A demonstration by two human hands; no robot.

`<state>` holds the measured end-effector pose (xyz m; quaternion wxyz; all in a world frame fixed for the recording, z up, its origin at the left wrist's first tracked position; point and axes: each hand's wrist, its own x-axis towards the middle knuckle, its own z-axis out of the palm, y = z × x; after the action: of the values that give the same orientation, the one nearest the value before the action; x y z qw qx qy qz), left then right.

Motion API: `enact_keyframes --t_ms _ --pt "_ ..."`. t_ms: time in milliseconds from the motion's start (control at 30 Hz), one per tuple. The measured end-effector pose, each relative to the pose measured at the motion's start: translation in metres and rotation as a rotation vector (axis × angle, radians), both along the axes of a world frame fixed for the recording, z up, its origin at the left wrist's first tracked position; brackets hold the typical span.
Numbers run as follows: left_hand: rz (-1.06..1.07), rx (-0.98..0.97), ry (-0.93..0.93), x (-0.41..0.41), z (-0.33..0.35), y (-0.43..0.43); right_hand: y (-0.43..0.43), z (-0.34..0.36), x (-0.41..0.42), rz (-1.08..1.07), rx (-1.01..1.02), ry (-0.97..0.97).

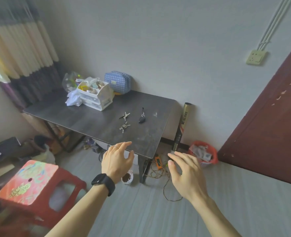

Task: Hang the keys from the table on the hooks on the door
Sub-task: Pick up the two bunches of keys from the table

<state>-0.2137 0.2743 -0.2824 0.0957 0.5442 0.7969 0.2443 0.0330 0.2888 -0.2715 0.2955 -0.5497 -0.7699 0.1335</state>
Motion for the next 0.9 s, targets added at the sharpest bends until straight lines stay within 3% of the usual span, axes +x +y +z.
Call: enact_keyframes --t_ms 500,700,900 --pt "0.246 -0.226 -0.09 -0.106 -0.077 0.208 0.266 -0.08 -0.137 0.283 -0.265 -0.048" --pt "0.231 -0.326 -0.121 -0.179 -0.12 0.278 0.336 -0.134 -0.218 0.288 -0.413 -0.097" --pt "0.081 -0.44 -0.172 -0.253 -0.176 0.364 0.386 -0.198 -0.298 0.202 -0.59 -0.194"
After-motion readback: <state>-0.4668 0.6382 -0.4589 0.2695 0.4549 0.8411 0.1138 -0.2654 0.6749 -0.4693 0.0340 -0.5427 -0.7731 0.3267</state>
